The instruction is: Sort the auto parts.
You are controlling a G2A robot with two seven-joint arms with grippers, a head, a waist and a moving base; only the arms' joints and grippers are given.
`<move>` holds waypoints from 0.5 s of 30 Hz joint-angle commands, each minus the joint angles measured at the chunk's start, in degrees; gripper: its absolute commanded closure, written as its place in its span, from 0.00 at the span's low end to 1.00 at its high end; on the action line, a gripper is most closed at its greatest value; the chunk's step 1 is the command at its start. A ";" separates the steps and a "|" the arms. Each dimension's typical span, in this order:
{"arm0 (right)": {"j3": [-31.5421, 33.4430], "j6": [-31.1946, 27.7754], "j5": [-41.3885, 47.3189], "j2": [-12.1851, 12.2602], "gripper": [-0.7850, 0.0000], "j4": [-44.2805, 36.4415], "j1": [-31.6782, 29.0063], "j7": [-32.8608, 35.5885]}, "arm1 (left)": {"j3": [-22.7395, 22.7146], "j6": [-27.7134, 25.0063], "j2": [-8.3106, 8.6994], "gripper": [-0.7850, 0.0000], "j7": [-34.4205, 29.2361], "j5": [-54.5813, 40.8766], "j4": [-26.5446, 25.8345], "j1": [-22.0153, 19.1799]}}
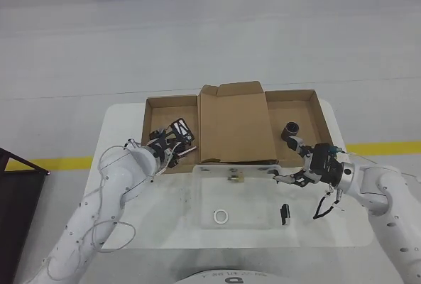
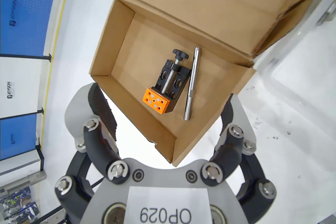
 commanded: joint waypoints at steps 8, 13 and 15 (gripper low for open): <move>0.00 0.00 0.00 0.00 0.00 0.00 0.00 0.00 | 2.27 -14.64 0.26 0.00 -0.60 -14.67 -2.50 -0.87; 0.00 0.00 0.00 0.00 0.00 0.00 0.00 0.00 | 2.43 -14.69 0.26 0.00 -1.57 -14.77 -2.40 -1.34; 0.00 0.00 0.00 0.00 0.00 0.00 0.00 0.00 | 2.43 -14.69 0.26 0.00 -1.57 -14.77 -2.40 -1.34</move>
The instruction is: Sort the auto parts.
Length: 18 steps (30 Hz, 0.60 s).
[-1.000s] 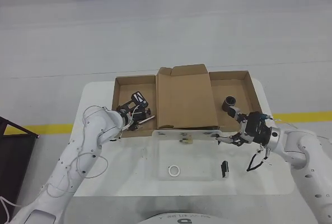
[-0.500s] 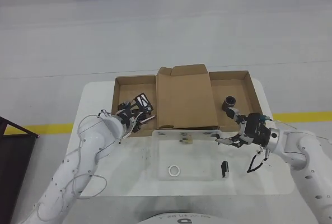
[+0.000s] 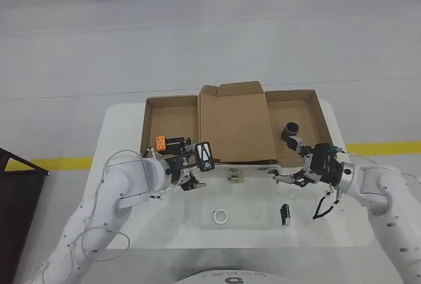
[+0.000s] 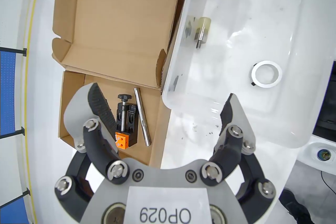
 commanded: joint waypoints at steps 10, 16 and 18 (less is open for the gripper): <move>-1.86 1.26 -1.81 -0.09 0.00 -1.49 0.15 1.31 | 8.75 -6.64 -0.66 0.19 -0.48 -3.65 4.15 -3.21; -3.02 0.75 -4.49 0.00 0.00 -2.18 0.37 2.04 | 15.82 -4.30 -2.22 0.44 -4.43 -7.65 10.61 -9.36; -3.95 0.28 -6.53 0.03 0.00 -2.93 0.52 2.36 | 17.57 -3.65 -2.66 0.45 -5.08 -8.80 12.22 -10.96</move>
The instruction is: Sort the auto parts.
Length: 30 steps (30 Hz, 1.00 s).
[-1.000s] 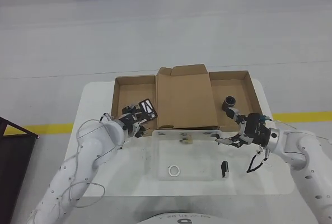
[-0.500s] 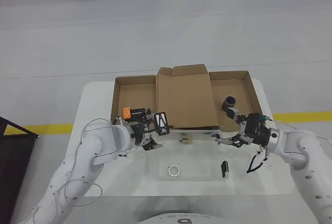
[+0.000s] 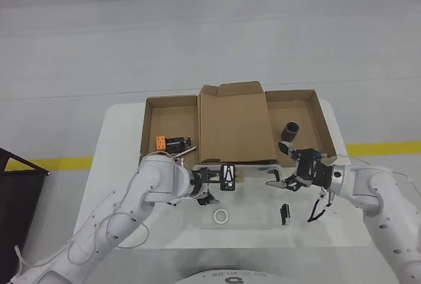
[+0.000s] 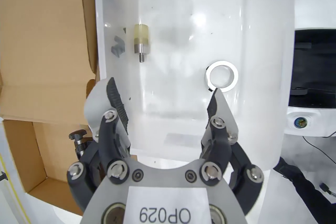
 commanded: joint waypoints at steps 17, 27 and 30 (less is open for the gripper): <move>-1.50 1.04 -8.12 0.28 0.01 -1.14 -0.79 -5.54 | 12.78 2.71 -1.08 0.52 -2.68 -8.47 8.35 -9.94; -0.08 2.19 -4.99 0.43 0.03 1.15 -0.59 -6.90 | 20.83 2.91 -0.58 0.57 -2.88 -11.35 10.01 -14.83; 0.50 2.29 -4.62 0.51 0.02 1.25 -0.89 -7.09 | 23.03 3.52 -0.65 0.58 -3.49 -11.46 10.20 -15.91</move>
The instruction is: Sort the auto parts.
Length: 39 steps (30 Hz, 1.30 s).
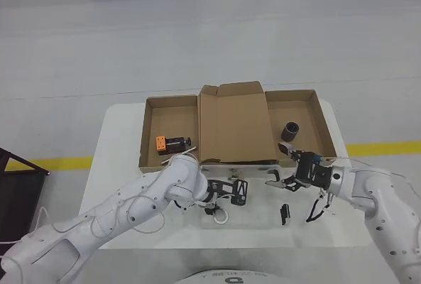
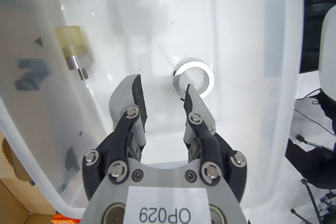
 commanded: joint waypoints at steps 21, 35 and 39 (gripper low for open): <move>1.72 0.48 0.80 0.36 0.00 0.56 -1.17 -1.17 | 4.99 1.66 -2.42 0.71 -0.17 -0.42 3.88 -3.00; 1.87 0.74 0.54 0.51 0.00 0.61 -1.26 -1.50 | 5.88 1.67 -4.18 1.00 0.00 -0.88 6.86 -4.32; 1.87 0.69 0.70 0.55 0.00 0.67 -1.23 -1.57 | 4.96 1.94 -4.26 1.00 0.93 -1.60 5.46 -4.81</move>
